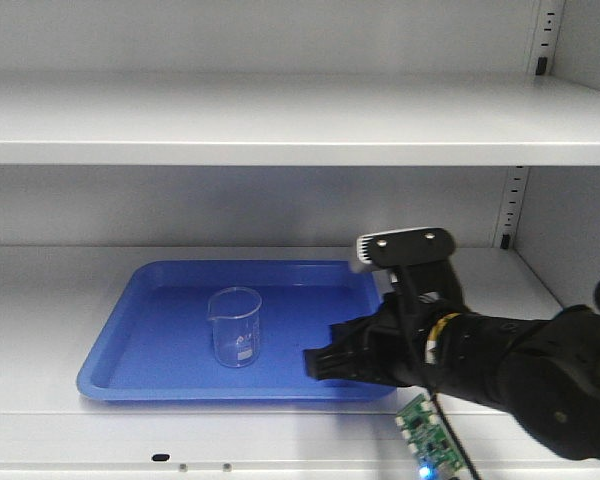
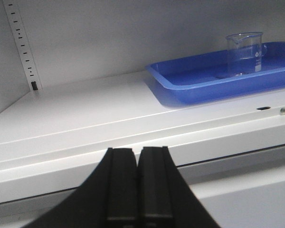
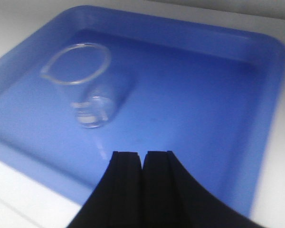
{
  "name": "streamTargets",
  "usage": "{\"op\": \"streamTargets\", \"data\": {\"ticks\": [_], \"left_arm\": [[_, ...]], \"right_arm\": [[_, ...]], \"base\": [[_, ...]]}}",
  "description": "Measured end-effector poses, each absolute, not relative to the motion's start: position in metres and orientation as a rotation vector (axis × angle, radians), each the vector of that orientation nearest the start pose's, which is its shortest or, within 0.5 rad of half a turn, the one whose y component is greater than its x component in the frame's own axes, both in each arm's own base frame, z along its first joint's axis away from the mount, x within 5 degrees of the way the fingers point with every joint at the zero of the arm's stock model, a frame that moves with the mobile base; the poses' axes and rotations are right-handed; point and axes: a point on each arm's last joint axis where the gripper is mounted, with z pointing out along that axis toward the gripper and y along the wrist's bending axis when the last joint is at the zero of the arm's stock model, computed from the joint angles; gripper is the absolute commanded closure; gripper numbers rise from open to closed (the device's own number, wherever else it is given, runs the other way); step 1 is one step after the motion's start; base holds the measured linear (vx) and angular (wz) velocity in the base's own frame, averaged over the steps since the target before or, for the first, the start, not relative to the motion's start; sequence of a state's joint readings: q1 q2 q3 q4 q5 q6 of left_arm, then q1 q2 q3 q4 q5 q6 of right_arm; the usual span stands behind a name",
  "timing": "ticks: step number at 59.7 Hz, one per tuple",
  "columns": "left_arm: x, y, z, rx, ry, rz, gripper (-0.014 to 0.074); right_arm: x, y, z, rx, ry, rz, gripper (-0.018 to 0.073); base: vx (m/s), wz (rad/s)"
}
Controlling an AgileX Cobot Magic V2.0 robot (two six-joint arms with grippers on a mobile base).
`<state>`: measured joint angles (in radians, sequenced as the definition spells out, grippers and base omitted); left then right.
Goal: Pick beaker and place in left cabinet
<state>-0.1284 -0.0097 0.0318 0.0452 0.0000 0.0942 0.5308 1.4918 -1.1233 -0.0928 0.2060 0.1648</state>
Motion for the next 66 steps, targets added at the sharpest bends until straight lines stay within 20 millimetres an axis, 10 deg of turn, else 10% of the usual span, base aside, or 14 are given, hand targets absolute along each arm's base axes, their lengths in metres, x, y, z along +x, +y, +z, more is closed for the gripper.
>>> {"op": "streamTargets", "data": {"ticks": [35,66], "left_arm": [[0.056,-0.007,0.203,0.201,1.492,0.009,0.0595],[0.056,-0.007,0.203,0.201,1.492,0.009,0.0595]], "right_arm": [[0.323,0.107,0.315,-0.254,2.061,0.224,0.0559],[0.255,0.068,0.293,-0.191,2.07,0.193,0.0559]], "base": [[0.0,0.0],[0.0,0.0]]}}
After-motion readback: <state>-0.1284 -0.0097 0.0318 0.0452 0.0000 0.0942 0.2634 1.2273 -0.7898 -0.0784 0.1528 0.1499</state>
